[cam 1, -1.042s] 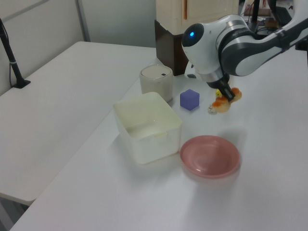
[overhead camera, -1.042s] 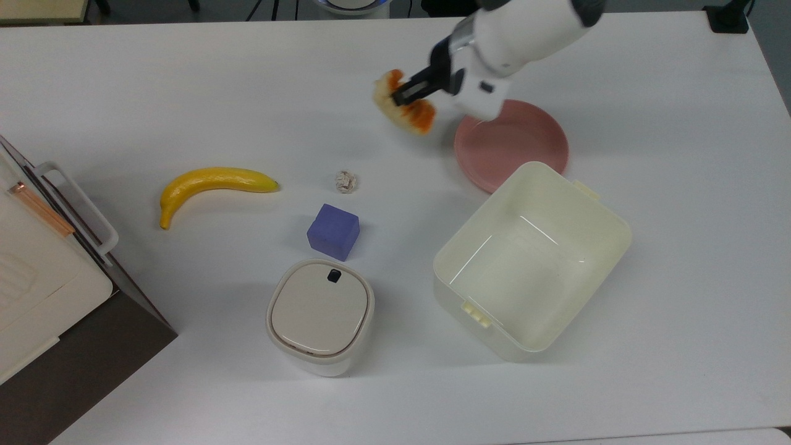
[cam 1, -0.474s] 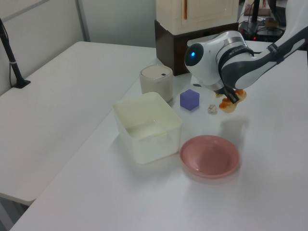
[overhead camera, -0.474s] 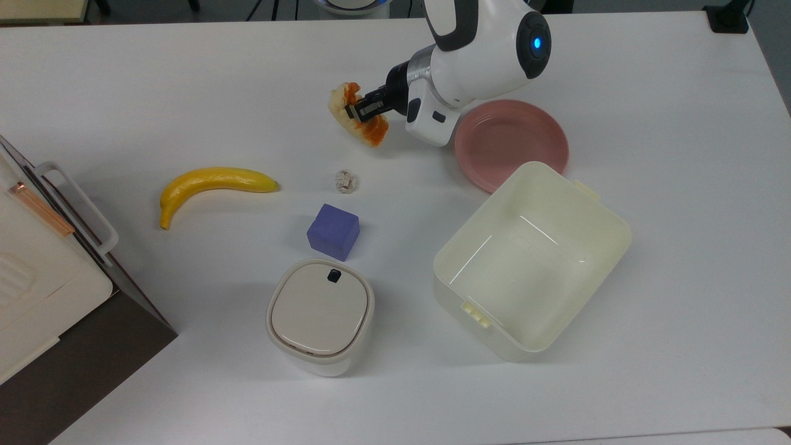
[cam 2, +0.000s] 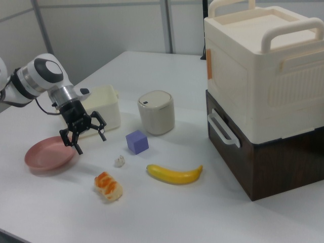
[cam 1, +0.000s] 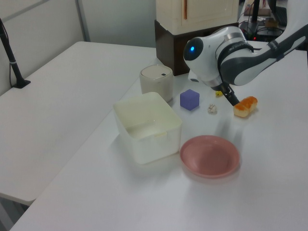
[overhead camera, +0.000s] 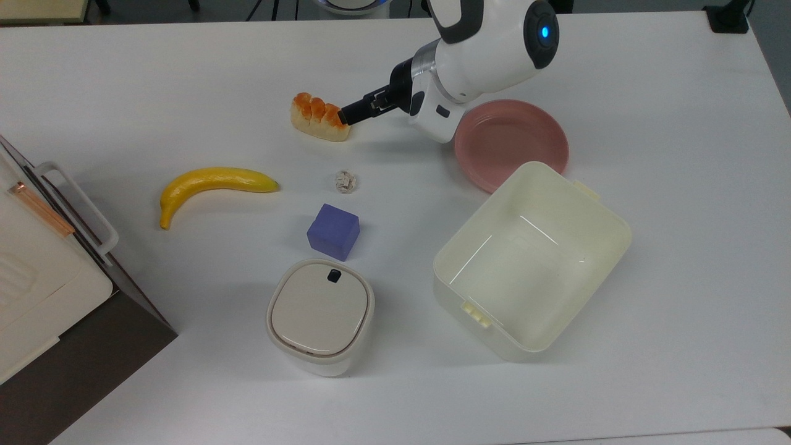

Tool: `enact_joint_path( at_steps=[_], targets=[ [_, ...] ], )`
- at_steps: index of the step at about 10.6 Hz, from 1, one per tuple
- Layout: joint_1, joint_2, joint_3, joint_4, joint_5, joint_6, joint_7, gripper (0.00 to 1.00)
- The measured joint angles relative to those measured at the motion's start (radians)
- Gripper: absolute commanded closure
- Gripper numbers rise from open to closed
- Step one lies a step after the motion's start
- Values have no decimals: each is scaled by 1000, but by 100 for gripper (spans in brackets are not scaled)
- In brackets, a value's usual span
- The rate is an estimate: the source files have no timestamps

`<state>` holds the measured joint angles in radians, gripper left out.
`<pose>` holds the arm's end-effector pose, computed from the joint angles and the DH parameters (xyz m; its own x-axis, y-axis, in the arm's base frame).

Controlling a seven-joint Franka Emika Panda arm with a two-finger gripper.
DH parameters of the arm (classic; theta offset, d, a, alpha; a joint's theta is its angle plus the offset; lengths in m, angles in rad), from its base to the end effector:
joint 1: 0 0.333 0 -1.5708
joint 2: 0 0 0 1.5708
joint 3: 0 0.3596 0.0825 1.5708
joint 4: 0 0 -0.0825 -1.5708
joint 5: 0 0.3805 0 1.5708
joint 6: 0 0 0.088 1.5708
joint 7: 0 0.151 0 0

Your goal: Put the bread on the table

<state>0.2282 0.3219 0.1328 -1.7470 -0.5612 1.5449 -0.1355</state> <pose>0.5706 0.1218 0.3827 0.7326 0.4030 -0.5486 0.6424 -0.6757 0.3615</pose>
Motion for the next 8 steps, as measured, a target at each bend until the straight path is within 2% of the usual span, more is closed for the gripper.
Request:
enact_joint_path(
  at_steps=[1,2,3,6,8],
  targets=[
    [-2,-4,-2,35,9,0,8,0],
    [-4,-12,-20,87,73,0,35,0],
    [-6,-28,-63,146,152,0,92,0],
    [-26,-74,-196,262,288,1,174,0],
    [-31,-82,-320,332,463,7,208,0]
  ],
)
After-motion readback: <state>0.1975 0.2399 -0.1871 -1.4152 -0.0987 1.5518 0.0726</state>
